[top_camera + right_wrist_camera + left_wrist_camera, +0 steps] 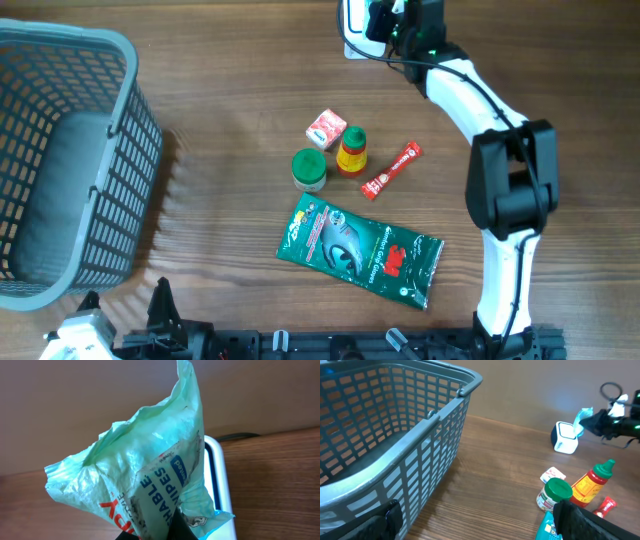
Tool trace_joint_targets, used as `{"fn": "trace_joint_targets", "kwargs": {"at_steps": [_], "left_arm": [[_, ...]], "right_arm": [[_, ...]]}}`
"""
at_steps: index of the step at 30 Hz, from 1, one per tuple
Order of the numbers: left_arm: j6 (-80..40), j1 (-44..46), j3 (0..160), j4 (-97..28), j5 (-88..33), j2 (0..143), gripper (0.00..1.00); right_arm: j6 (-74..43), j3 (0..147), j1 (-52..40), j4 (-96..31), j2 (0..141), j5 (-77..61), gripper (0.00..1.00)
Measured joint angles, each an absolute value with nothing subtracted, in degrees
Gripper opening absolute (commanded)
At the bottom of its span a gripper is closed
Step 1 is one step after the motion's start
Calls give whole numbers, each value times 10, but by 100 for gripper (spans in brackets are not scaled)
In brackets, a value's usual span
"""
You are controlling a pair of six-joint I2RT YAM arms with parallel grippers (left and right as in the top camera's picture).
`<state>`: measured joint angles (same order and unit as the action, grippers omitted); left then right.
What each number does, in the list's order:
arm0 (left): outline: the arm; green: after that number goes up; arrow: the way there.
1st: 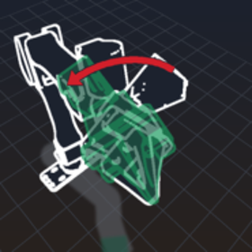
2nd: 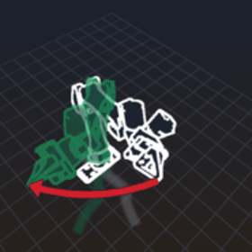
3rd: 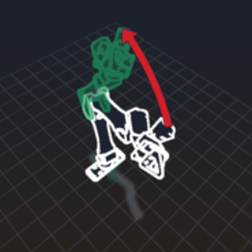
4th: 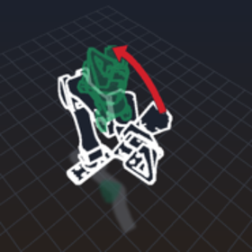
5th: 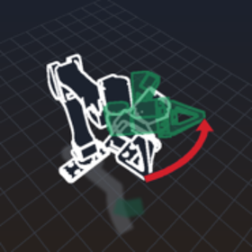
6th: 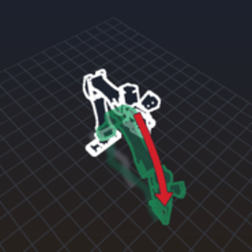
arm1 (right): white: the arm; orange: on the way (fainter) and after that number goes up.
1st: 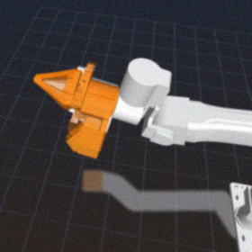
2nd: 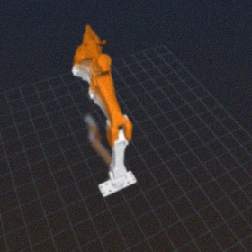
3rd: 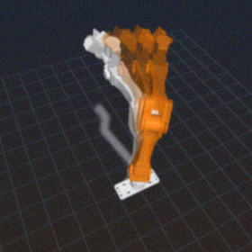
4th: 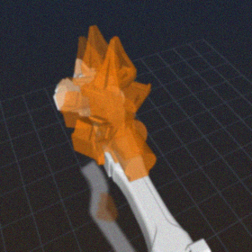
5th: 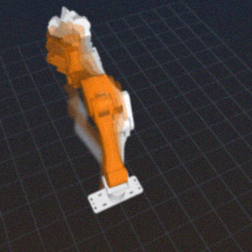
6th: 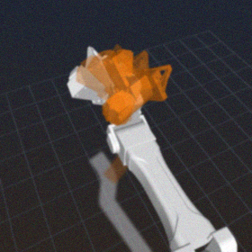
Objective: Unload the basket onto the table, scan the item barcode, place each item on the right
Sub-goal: 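Carry the wipes pack with the right gripper to the scanner, then move the wipes pack right and drop it off the table's right side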
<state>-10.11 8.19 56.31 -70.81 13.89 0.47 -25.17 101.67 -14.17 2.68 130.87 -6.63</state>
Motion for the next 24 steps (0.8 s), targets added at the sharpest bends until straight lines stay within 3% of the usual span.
{"fn": "trace_joint_targets", "kwargs": {"at_steps": [13,17,24], "left_arm": [[-101,82,563,-708,139,5,100],[-101,82,563,-708,139,5,100],[-101,82,563,-708,139,5,100]], "right_arm": [[-252,1033,-160,23,1317,-38,5],[-248,1036,-158,-47,1315,-1,5],[-243,1036,-97,-231,1231,208,5]]}}
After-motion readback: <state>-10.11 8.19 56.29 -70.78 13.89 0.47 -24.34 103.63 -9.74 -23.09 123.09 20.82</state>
